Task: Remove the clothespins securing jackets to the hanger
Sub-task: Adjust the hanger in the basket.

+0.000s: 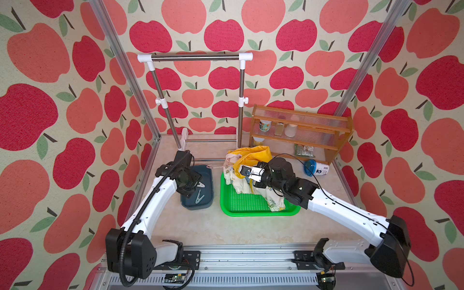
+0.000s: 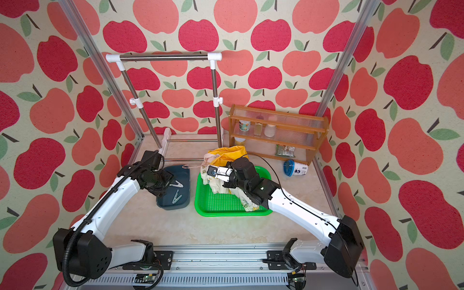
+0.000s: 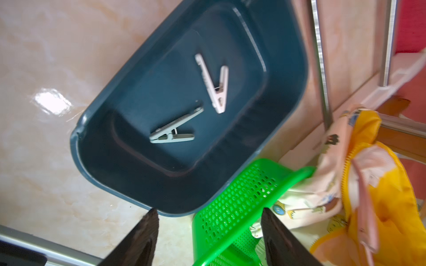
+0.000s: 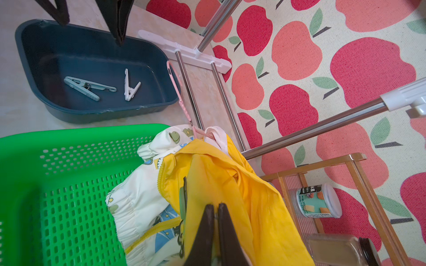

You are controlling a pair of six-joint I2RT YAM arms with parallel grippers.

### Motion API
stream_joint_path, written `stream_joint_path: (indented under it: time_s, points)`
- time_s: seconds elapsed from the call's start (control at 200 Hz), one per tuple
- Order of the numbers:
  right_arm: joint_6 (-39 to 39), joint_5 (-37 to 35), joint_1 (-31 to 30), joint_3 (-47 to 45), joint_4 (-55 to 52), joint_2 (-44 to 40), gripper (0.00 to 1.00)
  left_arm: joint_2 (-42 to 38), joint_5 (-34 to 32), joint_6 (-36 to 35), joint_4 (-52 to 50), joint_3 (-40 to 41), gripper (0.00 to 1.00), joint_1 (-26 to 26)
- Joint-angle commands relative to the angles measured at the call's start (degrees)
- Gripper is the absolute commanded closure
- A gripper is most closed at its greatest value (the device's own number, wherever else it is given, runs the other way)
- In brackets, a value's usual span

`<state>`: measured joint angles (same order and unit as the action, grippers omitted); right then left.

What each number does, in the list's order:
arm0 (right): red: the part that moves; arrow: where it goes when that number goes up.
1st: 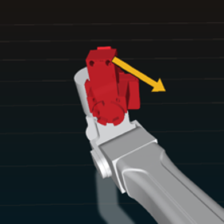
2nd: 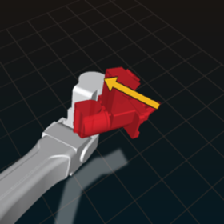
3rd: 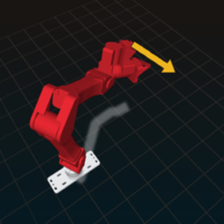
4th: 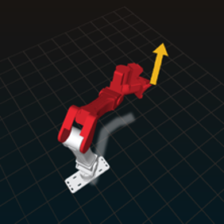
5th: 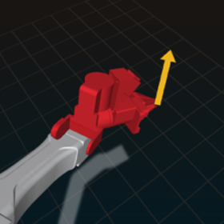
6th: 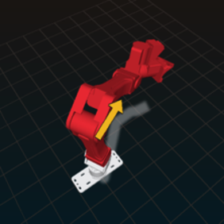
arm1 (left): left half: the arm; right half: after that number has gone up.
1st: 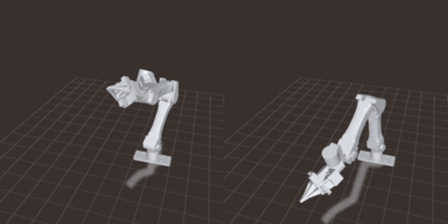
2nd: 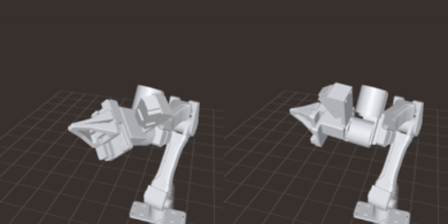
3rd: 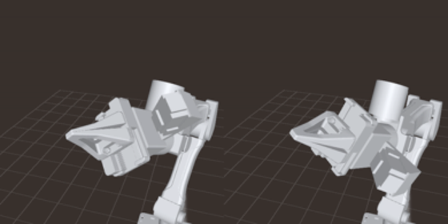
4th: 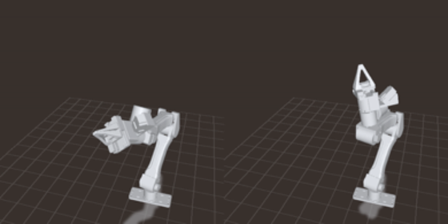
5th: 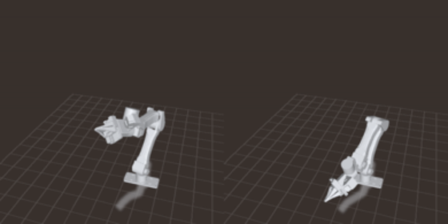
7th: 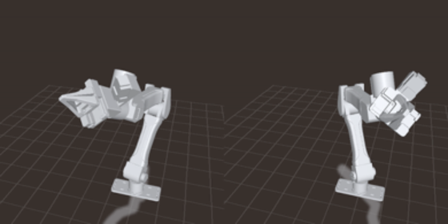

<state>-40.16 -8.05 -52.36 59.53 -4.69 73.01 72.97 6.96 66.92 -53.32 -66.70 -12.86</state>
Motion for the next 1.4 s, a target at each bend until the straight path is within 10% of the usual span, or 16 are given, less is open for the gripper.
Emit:
stream_joint_path:
  time_s: [0.0, 0.54, 1.075, 1.396]
  points:
    - [3.33, -1.73, 0.90, 0.32, -1.40, -2.94, 1.00, -2.44, -7.03, -1.49, -0.61, -6.29, 0.23, -4.68]
    - [30.82, 24.79, 22.71, 2.35, -1.00, -18.54, 1.00, -10.37, -14.79, -17.45, 13.67, -10.73, 0.08, -10.41]
    - [46.91, 53.50, 40.91, 9.73, 5.57, -17.00, 1.00, -0.75, 4.81, -19.48, 25.74, -8.50, 0.20, -12.13]
    - [47.93, 55.99, 41.84, 10.41, 3.37, -15.88, 1.00, 6.17, 5.45, -29.73, 30.98, -20.00, 0.24, -18.37]
